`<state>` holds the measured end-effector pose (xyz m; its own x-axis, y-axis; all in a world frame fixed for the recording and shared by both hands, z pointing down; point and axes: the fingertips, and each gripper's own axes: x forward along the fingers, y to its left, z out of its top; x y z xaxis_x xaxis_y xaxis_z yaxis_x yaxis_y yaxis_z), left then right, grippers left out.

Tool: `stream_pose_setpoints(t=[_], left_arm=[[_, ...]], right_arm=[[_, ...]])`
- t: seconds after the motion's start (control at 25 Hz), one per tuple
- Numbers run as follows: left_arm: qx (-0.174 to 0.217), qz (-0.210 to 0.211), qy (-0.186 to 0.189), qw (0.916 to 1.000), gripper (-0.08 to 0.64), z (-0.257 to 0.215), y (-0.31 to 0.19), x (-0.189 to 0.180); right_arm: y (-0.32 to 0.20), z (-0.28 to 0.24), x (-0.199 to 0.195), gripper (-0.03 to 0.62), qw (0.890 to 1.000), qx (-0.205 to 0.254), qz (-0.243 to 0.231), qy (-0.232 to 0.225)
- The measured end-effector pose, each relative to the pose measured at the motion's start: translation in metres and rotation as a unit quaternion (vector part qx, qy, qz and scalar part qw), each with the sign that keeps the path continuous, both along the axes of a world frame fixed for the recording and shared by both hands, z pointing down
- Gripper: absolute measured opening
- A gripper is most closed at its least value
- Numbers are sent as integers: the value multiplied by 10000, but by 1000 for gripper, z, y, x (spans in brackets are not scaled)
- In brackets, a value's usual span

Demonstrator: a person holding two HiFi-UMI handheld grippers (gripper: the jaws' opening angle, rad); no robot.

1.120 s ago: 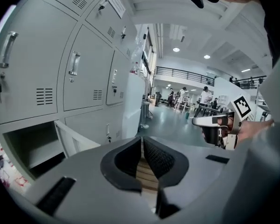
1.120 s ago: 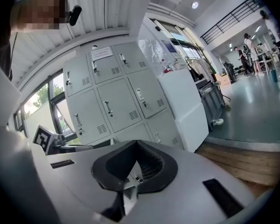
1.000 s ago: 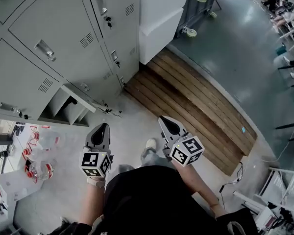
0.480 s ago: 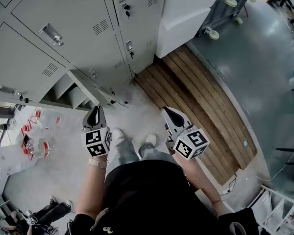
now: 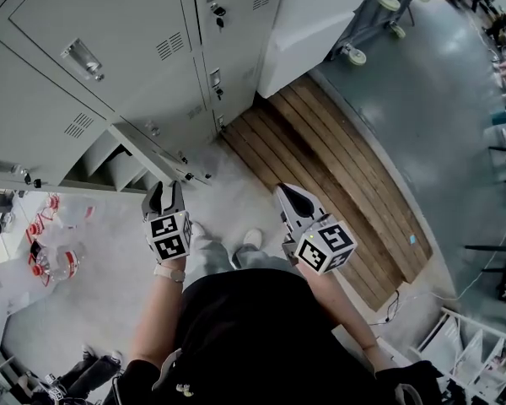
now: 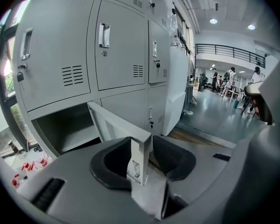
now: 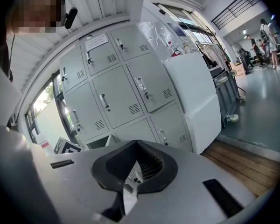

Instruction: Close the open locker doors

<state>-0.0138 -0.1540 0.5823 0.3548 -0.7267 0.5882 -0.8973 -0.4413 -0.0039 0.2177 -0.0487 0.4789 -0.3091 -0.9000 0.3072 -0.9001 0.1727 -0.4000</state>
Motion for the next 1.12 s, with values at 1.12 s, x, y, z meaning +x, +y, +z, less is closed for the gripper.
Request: stream_pose_setpoints(t=[1.12], left_arm=[[-231, -716, 345, 9966, 101, 8, 30, -139]], right_arm=[[-72, 1, -161, 29, 9872, -100, -1589, 69]])
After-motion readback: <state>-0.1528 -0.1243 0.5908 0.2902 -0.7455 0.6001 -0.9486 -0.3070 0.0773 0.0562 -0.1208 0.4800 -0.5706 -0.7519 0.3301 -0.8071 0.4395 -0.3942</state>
